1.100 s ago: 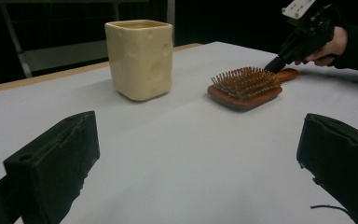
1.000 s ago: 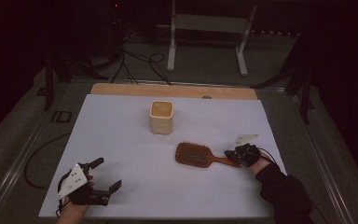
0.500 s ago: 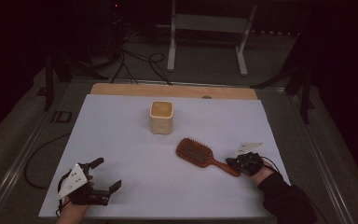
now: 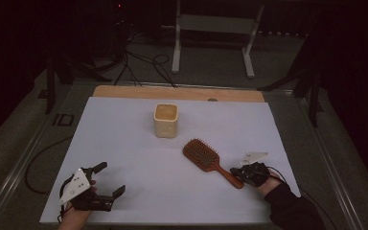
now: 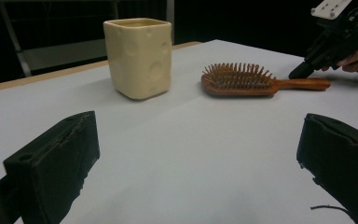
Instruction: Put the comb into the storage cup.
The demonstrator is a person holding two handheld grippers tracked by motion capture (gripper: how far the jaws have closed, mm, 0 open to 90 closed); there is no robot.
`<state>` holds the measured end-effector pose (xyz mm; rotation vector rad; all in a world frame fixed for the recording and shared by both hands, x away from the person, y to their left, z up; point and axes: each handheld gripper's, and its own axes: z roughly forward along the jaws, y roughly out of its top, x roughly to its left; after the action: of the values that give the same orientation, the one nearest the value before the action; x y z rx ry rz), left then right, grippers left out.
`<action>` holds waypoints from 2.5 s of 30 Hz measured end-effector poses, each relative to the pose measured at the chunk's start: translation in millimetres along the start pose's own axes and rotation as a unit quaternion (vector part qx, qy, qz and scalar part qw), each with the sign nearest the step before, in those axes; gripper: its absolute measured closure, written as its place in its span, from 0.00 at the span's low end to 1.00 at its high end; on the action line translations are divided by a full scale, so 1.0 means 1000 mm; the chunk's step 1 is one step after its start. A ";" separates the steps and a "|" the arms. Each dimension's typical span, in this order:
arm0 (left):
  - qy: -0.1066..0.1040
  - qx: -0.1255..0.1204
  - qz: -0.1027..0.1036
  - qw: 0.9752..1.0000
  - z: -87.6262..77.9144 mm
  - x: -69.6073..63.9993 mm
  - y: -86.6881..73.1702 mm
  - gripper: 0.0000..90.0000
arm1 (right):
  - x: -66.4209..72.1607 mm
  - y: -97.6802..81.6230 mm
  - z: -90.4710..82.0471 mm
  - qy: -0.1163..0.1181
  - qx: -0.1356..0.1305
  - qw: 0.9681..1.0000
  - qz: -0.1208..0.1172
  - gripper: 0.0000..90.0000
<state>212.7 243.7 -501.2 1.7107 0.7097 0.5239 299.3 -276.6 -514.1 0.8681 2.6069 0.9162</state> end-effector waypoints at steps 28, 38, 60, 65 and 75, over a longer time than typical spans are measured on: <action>0.001 0.006 0.002 1.000 0.001 -0.001 0.000 0.00 | 0.020 0.003 -0.005 -0.005 0.006 1.000 0.005 1.00; 0.002 0.006 0.001 1.000 0.001 0.000 0.000 0.00 | 0.018 0.024 -0.020 -0.050 -0.001 0.998 0.030 1.00; 0.003 0.006 0.000 1.000 0.001 0.000 0.000 0.00 | 0.027 0.059 -0.014 -0.017 0.018 0.997 0.071 0.13; 0.003 0.005 0.000 1.000 0.001 0.000 -0.001 0.00 | 0.030 0.063 -0.010 -0.021 0.028 0.997 0.070 0.17; 0.003 0.005 0.000 1.000 0.001 0.000 0.000 0.00 | 0.033 0.070 0.002 -0.025 0.062 0.995 0.069 0.16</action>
<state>213.2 243.5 -501.9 1.7186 0.7171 0.5262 305.4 -211.8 -472.1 1.1017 2.6106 0.7615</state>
